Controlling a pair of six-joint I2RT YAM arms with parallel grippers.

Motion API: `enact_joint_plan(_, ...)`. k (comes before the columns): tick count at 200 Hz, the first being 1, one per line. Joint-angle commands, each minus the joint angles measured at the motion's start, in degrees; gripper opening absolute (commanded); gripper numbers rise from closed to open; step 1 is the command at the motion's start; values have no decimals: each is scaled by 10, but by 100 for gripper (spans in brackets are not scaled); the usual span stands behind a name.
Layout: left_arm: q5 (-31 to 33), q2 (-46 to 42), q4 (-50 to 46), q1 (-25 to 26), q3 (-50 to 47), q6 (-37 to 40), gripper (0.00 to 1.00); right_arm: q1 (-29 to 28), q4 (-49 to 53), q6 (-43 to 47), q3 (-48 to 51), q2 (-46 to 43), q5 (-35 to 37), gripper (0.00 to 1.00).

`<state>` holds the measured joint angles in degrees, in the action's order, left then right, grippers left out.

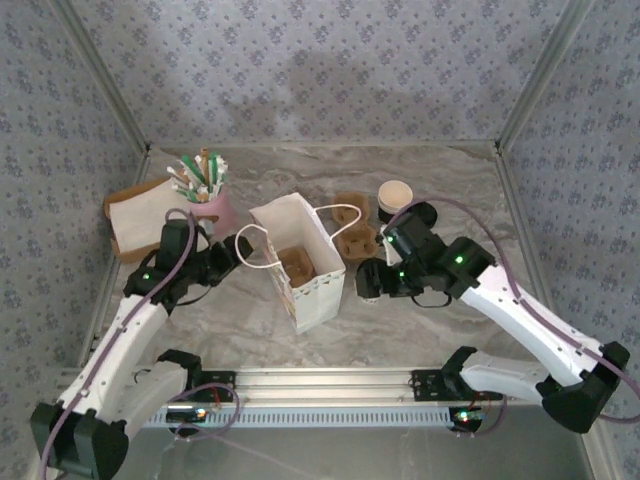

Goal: Pack the takeout coffee

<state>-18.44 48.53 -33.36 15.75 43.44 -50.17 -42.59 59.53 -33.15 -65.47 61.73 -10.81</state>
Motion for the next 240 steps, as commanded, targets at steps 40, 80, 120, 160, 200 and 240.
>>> enact_joint_plan(40,1,-94,-159,-4,56,56,99,38,77,58,-46,22,67,100)
enact_joint_plan(80,2,-140,-202,-4,67,84,100,45,85,35,-72,73,144,100)
enact_joint_plan(120,24,-170,-218,-4,72,93,99,45,64,40,-94,112,184,100)
enact_joint_plan(160,38,-180,-224,-4,75,101,99,47,41,70,-99,135,151,100)
enact_joint_plan(200,35,-177,-212,-4,68,101,99,48,34,73,-103,175,104,91)
enact_joint_plan(240,33,-176,-206,-4,60,100,99,44,35,72,-105,205,102,83)
